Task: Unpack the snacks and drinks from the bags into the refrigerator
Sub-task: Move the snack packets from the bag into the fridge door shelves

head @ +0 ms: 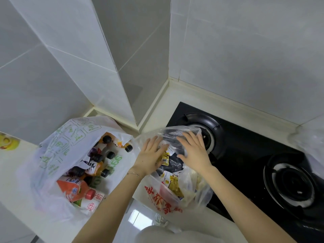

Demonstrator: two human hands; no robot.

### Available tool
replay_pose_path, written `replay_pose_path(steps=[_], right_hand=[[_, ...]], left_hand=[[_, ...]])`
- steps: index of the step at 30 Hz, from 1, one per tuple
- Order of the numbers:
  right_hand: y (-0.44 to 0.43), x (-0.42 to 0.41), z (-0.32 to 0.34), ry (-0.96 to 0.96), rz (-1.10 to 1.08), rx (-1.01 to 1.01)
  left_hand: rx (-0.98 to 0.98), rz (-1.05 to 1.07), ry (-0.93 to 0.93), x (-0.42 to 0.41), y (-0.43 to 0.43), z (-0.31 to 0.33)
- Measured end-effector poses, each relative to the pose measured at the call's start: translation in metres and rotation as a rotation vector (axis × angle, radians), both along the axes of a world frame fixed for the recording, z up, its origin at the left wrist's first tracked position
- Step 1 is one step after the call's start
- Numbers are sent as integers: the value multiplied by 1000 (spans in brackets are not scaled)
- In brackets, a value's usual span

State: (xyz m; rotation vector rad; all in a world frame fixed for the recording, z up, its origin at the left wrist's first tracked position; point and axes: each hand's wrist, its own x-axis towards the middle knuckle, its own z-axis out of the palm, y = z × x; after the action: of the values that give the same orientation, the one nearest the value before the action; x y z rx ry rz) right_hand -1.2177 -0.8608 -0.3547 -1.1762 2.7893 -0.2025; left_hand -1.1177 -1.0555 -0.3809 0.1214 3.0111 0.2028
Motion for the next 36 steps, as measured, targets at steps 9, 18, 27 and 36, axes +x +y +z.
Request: replay_pose_path(steps=[9,18,27,36], right_hand=[[-2,20,-7,115,-39,-73],[3,26,-13,169,33,-186],[1,28,-8,-221,13,-262],[3,35,2,-589,35,-267]], left_hand=[[-44,86,-127,-4,9,-22],[-85,161,-168,-15,15,-26],[234,159,-6,5,10,-19],[914,168,-176,29,20,29]])
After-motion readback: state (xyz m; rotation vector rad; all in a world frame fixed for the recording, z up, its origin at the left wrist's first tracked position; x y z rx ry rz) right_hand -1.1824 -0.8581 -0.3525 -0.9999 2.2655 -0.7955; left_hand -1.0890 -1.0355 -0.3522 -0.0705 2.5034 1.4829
